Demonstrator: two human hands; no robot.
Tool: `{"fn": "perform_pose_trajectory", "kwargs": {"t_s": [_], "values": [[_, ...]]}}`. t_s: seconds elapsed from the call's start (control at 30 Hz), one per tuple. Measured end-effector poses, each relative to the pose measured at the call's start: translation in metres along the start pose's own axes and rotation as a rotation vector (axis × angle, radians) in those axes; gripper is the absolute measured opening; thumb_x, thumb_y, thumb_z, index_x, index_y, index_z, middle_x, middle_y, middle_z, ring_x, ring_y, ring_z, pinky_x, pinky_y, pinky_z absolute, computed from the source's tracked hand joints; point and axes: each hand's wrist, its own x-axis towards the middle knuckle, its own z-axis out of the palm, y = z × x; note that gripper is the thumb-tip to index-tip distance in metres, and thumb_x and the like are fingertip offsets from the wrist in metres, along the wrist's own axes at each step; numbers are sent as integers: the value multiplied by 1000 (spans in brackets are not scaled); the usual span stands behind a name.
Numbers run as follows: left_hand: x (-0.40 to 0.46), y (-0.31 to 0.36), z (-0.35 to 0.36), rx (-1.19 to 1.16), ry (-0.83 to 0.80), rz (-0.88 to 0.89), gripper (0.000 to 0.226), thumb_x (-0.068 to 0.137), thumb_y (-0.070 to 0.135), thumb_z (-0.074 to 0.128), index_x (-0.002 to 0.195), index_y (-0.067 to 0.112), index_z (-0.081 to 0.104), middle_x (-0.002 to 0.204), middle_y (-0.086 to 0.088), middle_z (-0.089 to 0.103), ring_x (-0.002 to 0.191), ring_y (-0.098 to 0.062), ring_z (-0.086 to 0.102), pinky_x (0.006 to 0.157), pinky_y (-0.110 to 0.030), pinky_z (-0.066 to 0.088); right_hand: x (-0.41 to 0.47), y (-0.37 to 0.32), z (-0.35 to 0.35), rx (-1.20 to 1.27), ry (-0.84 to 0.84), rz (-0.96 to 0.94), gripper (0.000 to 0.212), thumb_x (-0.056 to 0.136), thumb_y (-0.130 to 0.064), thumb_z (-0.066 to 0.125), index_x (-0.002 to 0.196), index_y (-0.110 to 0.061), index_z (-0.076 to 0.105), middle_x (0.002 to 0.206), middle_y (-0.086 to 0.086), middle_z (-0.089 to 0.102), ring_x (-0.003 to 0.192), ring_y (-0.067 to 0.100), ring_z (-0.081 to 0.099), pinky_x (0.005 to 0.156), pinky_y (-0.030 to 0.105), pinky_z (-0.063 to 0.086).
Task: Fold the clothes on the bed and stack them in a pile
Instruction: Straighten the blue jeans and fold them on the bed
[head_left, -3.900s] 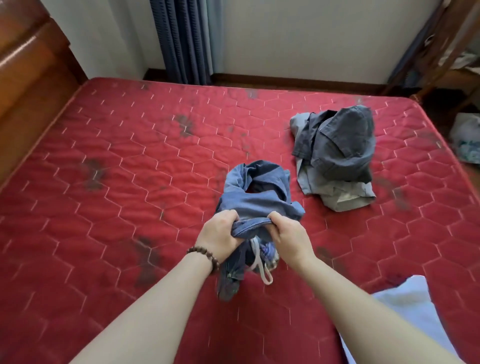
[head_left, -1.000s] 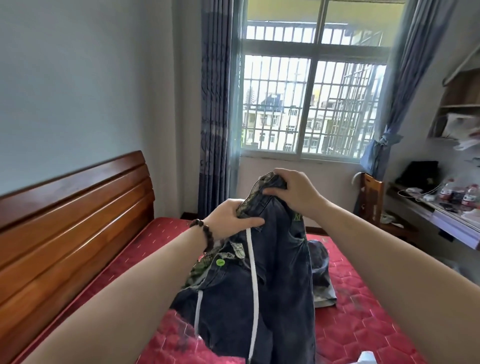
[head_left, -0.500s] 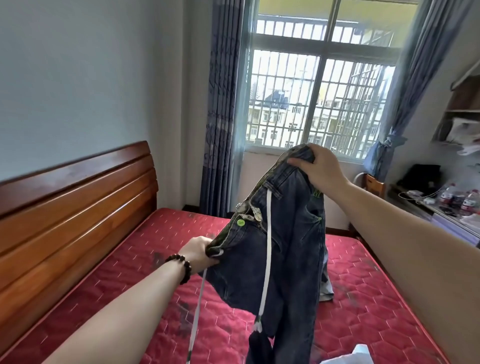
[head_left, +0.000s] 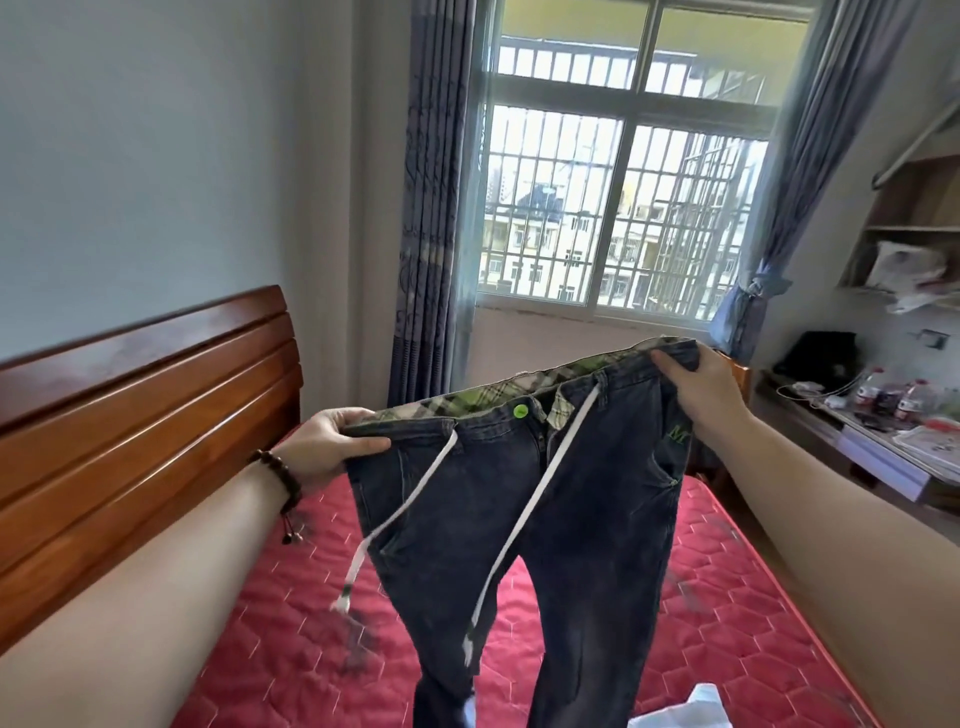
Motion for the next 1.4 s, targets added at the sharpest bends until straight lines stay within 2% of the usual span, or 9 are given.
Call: {"fn": "perform_pose_trajectory", "kwargs": {"t_s": [0.3, 0.47, 0.6, 0.7, 0.8, 1.0, 1.13, 1.23, 1.4], "values": [[19, 32, 23, -132, 220, 204, 18, 88, 1, 61, 105, 1, 66, 97, -11, 72, 82, -19, 69, 78, -29, 58, -11, 16, -15, 455, -69, 222, 4, 88, -12, 64, 88, -11, 68, 81, 4, 75, 72, 21, 71, 63, 33, 58], [38, 36, 32, -158, 413, 58, 15, 89, 17, 66, 98, 5, 68, 104, -18, 68, 88, -29, 67, 86, -42, 55, -14, 28, -9, 448, 58, 374, 11, 87, -18, 69, 84, -8, 66, 79, 11, 72, 68, 27, 69, 58, 35, 57], [48, 32, 92, -198, 655, 19, 18, 85, 22, 73, 89, 4, 68, 82, -11, 68, 69, -22, 63, 62, -33, 58, -27, 24, 33, 341, 259, 456, 21, 86, -28, 70, 86, -8, 65, 74, 9, 63, 72, 26, 60, 67, 43, 53], [50, 32, 139, -264, 500, 24, 16, 87, 20, 70, 91, 4, 69, 91, -22, 66, 82, -31, 58, 87, -56, 50, -54, -2, 71, 412, 152, 466, 23, 90, -32, 65, 97, -10, 62, 69, 5, 58, 63, 22, 55, 62, 39, 49], [52, 36, 170, -337, 325, 72, 13, 89, 20, 67, 89, 8, 69, 93, -19, 71, 80, -32, 67, 81, -46, 56, -81, -32, 103, 645, 4, 395, 15, 95, -24, 57, 95, -10, 64, 87, 12, 69, 76, 27, 66, 78, 45, 55], [53, 44, 178, -53, 130, 250, 40, 71, 37, 78, 103, 15, 69, 97, -8, 73, 93, -23, 70, 83, -37, 56, -88, -62, 105, 922, -403, 436, 68, 100, -52, 21, 123, -2, 59, 122, 16, 64, 107, 22, 61, 97, 31, 46], [64, 49, 160, 86, 159, 334, 24, 81, 9, 72, 104, 14, 66, 99, -7, 72, 96, -26, 68, 85, -39, 56, -75, -63, 93, 757, -547, 377, 62, 100, -52, 25, 116, -6, 65, 116, 12, 69, 102, 17, 67, 95, 32, 50], [69, 56, 141, 18, 112, 340, 21, 87, 1, 65, 104, 12, 67, 105, -13, 71, 99, -31, 66, 93, -47, 52, -51, -63, 81, 59, -363, -3, 30, 93, -35, 57, 111, -12, 67, 114, 9, 68, 103, 19, 65, 96, 38, 50], [68, 72, 130, 142, -81, 418, 26, 88, -2, 62, 107, 16, 67, 102, -2, 71, 96, -16, 65, 91, -32, 53, -1, -79, 68, -650, -556, -480, 87, 72, -51, 76, 145, -29, 35, 151, -3, 33, 137, 15, 28, 110, 35, 24]]}}
